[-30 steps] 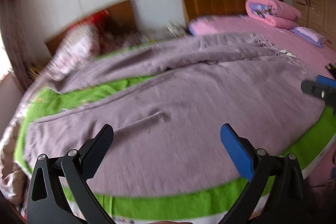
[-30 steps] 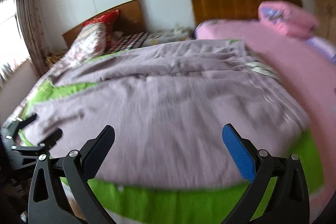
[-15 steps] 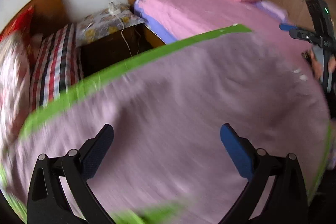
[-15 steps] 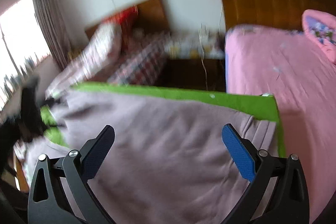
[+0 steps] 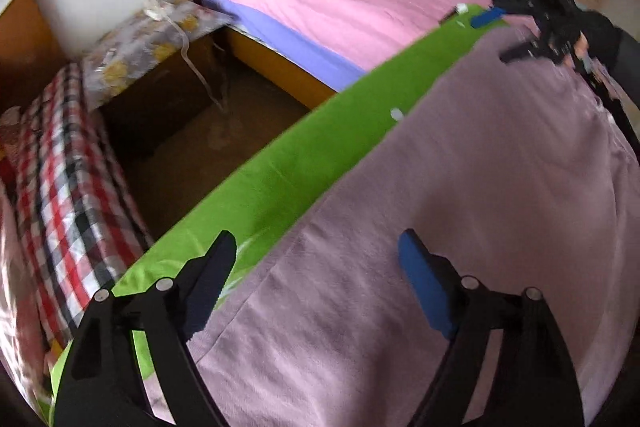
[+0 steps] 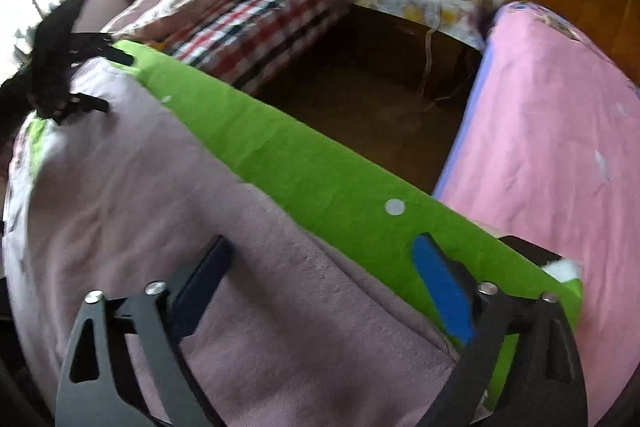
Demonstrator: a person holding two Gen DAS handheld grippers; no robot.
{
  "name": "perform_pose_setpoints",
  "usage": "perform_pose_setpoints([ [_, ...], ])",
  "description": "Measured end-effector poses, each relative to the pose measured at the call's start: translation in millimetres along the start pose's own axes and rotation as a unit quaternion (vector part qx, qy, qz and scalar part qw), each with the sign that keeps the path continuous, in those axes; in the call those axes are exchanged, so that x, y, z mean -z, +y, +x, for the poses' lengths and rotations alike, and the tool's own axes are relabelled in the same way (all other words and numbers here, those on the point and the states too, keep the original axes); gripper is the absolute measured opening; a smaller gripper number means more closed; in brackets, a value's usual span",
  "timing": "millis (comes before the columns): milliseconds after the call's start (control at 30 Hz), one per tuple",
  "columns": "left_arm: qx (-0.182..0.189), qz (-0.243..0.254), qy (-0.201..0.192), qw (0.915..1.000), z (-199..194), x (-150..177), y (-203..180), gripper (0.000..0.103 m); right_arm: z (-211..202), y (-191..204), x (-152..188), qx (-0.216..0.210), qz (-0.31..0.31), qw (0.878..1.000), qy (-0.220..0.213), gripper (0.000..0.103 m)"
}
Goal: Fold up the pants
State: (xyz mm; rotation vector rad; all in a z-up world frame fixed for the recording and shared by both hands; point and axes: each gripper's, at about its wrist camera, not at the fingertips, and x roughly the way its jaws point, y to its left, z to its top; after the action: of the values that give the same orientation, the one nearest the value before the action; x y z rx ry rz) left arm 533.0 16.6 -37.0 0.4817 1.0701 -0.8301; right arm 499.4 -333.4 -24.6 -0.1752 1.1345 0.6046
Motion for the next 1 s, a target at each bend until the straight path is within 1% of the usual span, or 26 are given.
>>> perform_pose_setpoints([
  [33,0.008,0.005,0.008,0.9999,3.2,-0.1,-0.7,0.083,-4.0,3.1,1.9,-0.009,-0.01,1.0,-0.002,0.043],
  [67,0.012,0.008,0.008,0.9999,3.5,0.1,-0.9,0.083,-10.0,7.6,4.6,-0.02,-0.023,1.0,-0.005,0.034],
  [100,0.019,0.01,0.005,0.9998,2.3,1.5,-0.9,0.083,-16.5,16.8,8.4,0.0,-0.035,0.999,-0.011,0.018],
  [133,0.024,0.01,0.005,0.9997,1.9,1.5,0.6,0.083,-21.8,23.2,12.3,0.022,-0.054,0.998,-0.014,0.015],
  [167,0.026,0.011,0.005,0.9996,2.1,2.4,1.8,0.082,-28.7,32.9,17.3,0.041,-0.073,0.996,-0.021,0.015],
  [200,0.027,0.013,0.007,0.9995,2.6,1.4,2.2,0.082,-38.5,44.1,22.5,0.059,-0.087,0.994,-0.038,0.014],
  [267,0.025,0.014,0.011,0.9995,1.7,1.5,-0.1,0.081,-55.7,60.6,30.0,0.09,-0.099,0.988,-0.072,0.014],
  [300,0.021,0.013,0.014,0.9996,1.4,0.7,-0.5,0.079,-69.1,70.5,36.2,0.108,-0.104,0.984,-0.097,0.013],
  [333,0.017,0.008,0.016,0.9997,1.0,0.0,1.7,0.07,-77.3,77.3,38.9,0.118,-0.105,0.981,-0.113,0.013],
  [367,0.015,0.0,0.015,0.9998,-1.0,-0.4,4.0,0.046,-84.4,83.7,42.0,0.126,-0.104,0.978,-0.129,0.013],
  [433,0.035,-0.027,0.013,0.9989,-9.0,1.3,7.6,0.009,-100.4,98.0,53.1,0.142,-0.105,0.972,-0.157,0.012],
  [467,0.022,-0.025,0.008,0.9994,-13.5,2.8,5.0,0.008,-103.8,105.5,57.0,0.153,-0.107,0.969,-0.161,0.012],
  [533,-0.028,-0.002,-0.009,0.9995,-34.9,9.3,-16.7,0.006,-107.7,117.8,61.5,0.172,-0.101,0.966,-0.165,0.012],
  [567,-0.058,0.007,-0.027,0.9979,-51.6,13.0,-30.3,0.006,-112.8,125.3,66.0,0.184,-0.098,0.963,-0.169,0.012],
  [633,-0.102,0.016,-0.064,0.9926,-87.2,21.3,-54.1,0.006,-125.7,139.4,71.8,0.199,-0.091,0.958,-0.186,0.012],
  [667,-0.125,0.024,-0.083,0.9884,-108.3,27.0,-70.5,0.006,-134.8,144.5,77.4,0.203,-0.087,0.956,-0.195,0.012],
  [700,-0.156,0.042,-0.107,0.9812,-135.4,37.7,-96.1,0.006,-150.4,156.2,84.9,0.21,-0.085,0.95,-0.214,0.012],
  [767,-0.198,0.072,-0.138,0.9679,-175.6,60.9,-140.2,0.006,-179.3,180.0,108.2,0.215,-0.084,0.941,-0.247,0.012],
  [800,-0.217,0.087,-0.158,0.9594,-200.4,83.7,-173.0,0.006,-188.0,191.3,118.0,0.216,-0.085,0.938,-0.257,0.012],
  [867,-0.232,0.1,-0.177,0.9513,-222.1,114.8,-213.0,0.006,-206.4,219.1,150.4,0.218,-0.091,0.933,-0.271,0.012],
  [900,-0.234,0.103,-0.186,0.9486,-230.1,136.7,-239.0,0.006,-211.1,227.1,163.6,0.217,-0.091,0.933,-0.273,0.012],
  [967,-0.23,0.106,-0.192,0.948,-232.0,171.5,-280.8,0.006,-213.2,246.3,202.2,0.21,-0.078,0.938,-0.266,0.012],
  [1000,-0.233,0.106,-0.194,0.947,-226.0,193.5,-304.7,0.006,-210.6,254.3,216.1,0.212,-0.077,0.939,-0.26,0.012],
])
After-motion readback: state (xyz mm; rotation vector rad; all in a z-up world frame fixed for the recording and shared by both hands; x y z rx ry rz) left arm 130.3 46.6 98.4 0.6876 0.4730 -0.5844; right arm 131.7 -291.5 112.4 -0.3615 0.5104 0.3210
